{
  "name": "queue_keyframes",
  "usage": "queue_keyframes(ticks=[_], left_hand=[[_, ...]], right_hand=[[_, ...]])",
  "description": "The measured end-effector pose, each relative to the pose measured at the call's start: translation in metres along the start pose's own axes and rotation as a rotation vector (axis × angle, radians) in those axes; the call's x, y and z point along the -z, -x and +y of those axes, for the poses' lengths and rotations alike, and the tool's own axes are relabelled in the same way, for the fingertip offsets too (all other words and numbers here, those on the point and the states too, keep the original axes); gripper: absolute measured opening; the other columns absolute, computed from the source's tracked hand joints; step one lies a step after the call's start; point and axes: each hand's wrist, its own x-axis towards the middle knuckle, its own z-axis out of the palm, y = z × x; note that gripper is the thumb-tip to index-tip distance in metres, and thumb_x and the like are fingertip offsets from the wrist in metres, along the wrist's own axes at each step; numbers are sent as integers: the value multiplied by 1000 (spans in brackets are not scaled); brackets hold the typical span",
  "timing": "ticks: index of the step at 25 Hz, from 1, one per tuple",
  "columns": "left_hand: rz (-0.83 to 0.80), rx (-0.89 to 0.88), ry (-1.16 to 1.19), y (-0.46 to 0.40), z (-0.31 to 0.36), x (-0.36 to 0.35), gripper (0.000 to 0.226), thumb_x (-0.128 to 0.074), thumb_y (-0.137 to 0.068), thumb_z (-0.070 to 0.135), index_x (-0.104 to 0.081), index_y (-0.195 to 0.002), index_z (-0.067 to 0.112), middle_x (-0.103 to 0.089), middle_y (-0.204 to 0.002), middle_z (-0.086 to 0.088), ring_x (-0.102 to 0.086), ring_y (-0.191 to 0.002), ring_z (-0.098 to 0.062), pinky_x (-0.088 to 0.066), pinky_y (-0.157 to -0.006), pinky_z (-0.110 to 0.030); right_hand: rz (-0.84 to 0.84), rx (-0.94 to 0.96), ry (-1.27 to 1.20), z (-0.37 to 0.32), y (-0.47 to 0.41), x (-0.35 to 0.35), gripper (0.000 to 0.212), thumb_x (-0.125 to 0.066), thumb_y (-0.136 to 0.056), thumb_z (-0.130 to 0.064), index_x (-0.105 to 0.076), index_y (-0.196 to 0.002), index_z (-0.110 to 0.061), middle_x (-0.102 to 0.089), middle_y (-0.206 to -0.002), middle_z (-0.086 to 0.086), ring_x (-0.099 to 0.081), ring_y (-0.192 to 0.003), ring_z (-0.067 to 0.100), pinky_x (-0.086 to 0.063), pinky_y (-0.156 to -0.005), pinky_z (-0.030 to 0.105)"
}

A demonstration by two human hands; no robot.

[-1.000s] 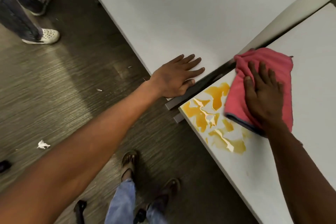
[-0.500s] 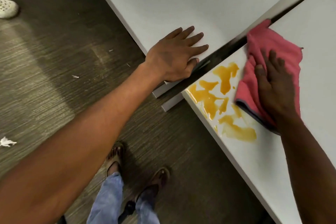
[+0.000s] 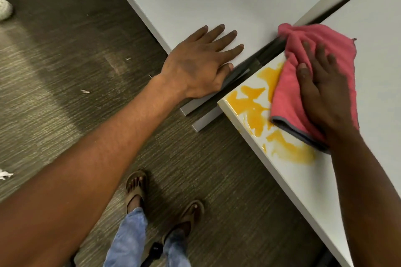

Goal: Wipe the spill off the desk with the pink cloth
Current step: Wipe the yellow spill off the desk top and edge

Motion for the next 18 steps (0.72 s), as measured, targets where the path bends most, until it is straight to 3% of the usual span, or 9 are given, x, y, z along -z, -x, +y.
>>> queue_keyframes(ticks=[6, 12, 18], left_hand=[[-4, -6, -13, -1, 1, 1, 57, -20, -106, 50, -20, -161, 33, -13, -170, 4, -5, -158, -19, -5, -129, -41], [29, 22, -8, 0, 2, -5, 59, -16, -103, 52, -26, -159, 33, -19, -169, 3, -10, -158, -21, -8, -128, -43], [164, 67, 73, 20, 10, -8, 60, -17, -105, 58, -46, -150, 30, -38, -161, 4, -24, -155, -21, -18, -126, -44]], right_hand=[[-134, 234, 16, 20, 43, 7, 56, -29, -107, -48, -22, -162, -40, -12, -174, -13, -3, -162, 13, -4, -131, 52], [-43, 17, -1, 6, 14, 4, 50, -32, -113, -41, -24, -162, -41, -16, -174, -5, -8, -162, 23, -5, -131, 52], [-179, 290, -10, 16, 52, 9, 55, -30, -108, -48, -23, -162, -41, -12, -174, -15, -3, -162, 11, -5, -131, 52]])
